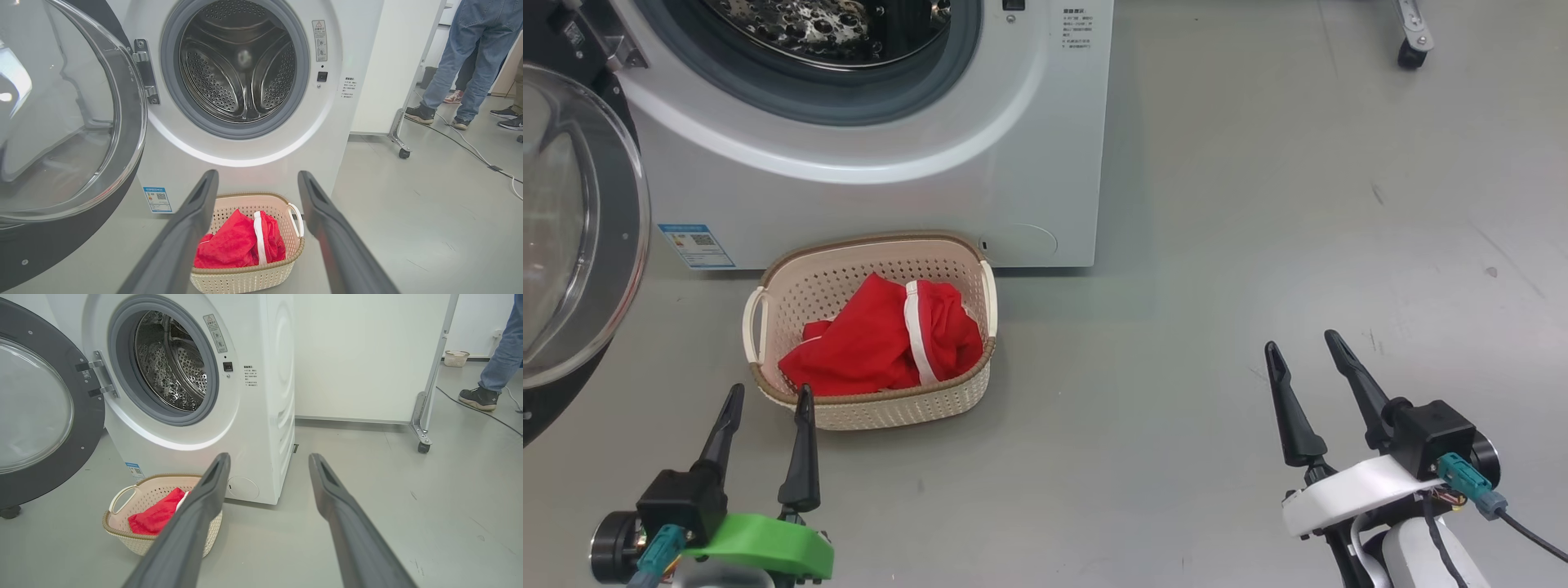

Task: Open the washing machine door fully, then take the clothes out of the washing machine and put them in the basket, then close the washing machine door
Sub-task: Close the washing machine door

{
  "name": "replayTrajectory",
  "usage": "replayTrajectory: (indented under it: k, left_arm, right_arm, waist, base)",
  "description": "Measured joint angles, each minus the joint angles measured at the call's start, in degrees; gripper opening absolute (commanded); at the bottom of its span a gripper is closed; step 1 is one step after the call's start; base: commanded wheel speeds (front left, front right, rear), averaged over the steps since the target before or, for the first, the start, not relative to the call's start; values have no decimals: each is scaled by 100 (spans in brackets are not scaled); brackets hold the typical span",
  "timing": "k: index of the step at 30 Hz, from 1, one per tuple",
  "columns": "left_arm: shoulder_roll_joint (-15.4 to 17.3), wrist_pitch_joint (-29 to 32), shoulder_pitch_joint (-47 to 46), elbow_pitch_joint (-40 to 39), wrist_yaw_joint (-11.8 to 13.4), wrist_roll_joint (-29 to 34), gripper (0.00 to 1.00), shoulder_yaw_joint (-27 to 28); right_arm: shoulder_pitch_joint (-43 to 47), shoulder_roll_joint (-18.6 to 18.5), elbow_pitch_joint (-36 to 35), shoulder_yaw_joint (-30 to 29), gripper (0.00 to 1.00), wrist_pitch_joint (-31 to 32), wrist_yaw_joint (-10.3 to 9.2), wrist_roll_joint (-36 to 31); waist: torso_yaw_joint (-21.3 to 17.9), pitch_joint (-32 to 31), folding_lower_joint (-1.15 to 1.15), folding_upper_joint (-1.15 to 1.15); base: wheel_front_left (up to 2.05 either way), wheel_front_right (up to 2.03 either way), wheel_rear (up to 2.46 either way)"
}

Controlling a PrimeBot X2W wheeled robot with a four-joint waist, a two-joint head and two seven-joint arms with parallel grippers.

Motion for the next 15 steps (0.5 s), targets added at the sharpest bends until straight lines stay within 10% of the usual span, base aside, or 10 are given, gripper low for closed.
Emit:
replayTrajectory:
  k: [15]
  left_arm:
    - [0,0,-12,0,41,-107,100,-91]
  right_arm:
    - [1,-21,-130,-14,100,0,1,-31]
  waist:
    - [648,123,0,0]
  base:
    - [0,0,0]
